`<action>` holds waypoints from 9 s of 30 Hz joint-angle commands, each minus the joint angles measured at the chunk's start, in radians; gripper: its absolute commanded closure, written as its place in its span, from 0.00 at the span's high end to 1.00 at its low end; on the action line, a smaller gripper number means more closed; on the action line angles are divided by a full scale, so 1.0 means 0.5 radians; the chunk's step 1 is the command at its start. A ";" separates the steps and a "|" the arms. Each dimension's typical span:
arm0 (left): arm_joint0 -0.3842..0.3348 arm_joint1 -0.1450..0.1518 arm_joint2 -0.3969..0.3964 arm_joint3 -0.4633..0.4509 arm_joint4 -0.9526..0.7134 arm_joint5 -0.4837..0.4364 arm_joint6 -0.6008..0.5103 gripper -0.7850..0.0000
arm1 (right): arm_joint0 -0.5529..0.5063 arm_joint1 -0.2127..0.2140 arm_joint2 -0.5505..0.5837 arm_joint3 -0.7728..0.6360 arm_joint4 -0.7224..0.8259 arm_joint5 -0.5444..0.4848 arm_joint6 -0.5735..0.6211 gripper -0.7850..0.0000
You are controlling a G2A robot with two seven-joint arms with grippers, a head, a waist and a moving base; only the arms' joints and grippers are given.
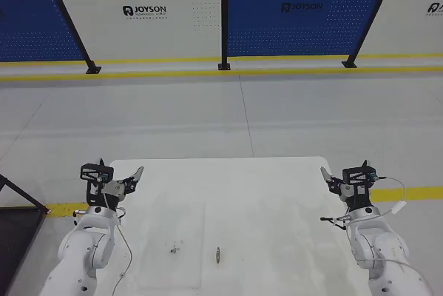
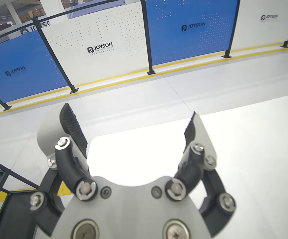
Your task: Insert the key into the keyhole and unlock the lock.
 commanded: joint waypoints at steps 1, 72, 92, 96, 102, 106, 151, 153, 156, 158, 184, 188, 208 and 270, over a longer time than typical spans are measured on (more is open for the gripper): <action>0.064 0.003 -0.036 -0.041 0.017 -0.031 0.002 1.00 | 0.000 0.000 0.000 0.000 0.000 0.000 0.000 1.00; 0.457 -0.075 0.630 -0.188 0.554 -0.158 -1.200 0.25 | 0.000 0.000 0.000 0.000 0.000 0.000 0.000 1.00; 0.534 -0.060 0.531 -0.293 0.434 -0.176 -1.136 0.00 | 0.000 0.000 0.000 0.000 0.000 0.000 0.000 1.00; 0.606 -0.053 0.450 -0.380 0.279 -0.221 -1.071 0.00 | 0.000 0.000 0.000 0.000 0.000 0.000 0.000 1.00; 0.773 -0.027 0.182 -0.487 -0.174 -0.543 -0.787 0.00 | 0.000 0.000 0.000 0.000 0.000 0.000 0.000 1.00; 0.835 -0.005 -0.016 -0.409 -0.534 -0.931 -0.543 0.00 | 0.000 0.000 0.000 0.000 0.000 0.000 0.000 1.00; 0.745 0.106 -0.312 -0.045 -1.223 -1.958 -0.197 0.00 | -0.086 -0.154 -1.405 0.244 -0.583 -0.264 0.462 1.00; 0.745 0.106 -0.312 -0.045 -1.223 -1.958 -0.197 0.00 | -0.046 -0.177 -1.447 0.304 -0.476 -0.217 0.448 1.00; 0.745 0.106 -0.312 -0.045 -1.223 -1.958 -0.197 0.00 | -0.001 -0.200 -1.494 0.368 -0.388 -0.171 0.392 1.00; 0.745 0.106 -0.312 -0.045 -1.223 -1.958 -0.197 0.00 | 0.021 -0.213 -1.525 0.395 -0.359 -0.138 0.360 1.00; 0.745 0.106 -0.312 -0.045 -1.223 -1.958 -0.197 0.00 | 0.114 -0.251 -1.603 0.446 -0.295 -0.050 0.259 0.00; 0.745 0.106 -0.312 -0.045 -1.223 -1.958 -0.197 0.00 | 0.074 -0.234 -1.491 0.345 -0.081 -0.134 0.113 0.00; 0.680 0.097 -0.194 -0.078 -1.434 -1.880 -0.083 0.00 | 0.041 -0.154 -1.075 0.255 0.951 -1.200 -0.235 0.00; 0.345 -0.052 0.638 0.101 -2.006 -1.946 0.400 0.00 | 0.442 -0.428 -1.629 0.606 1.765 -1.663 -0.838 0.00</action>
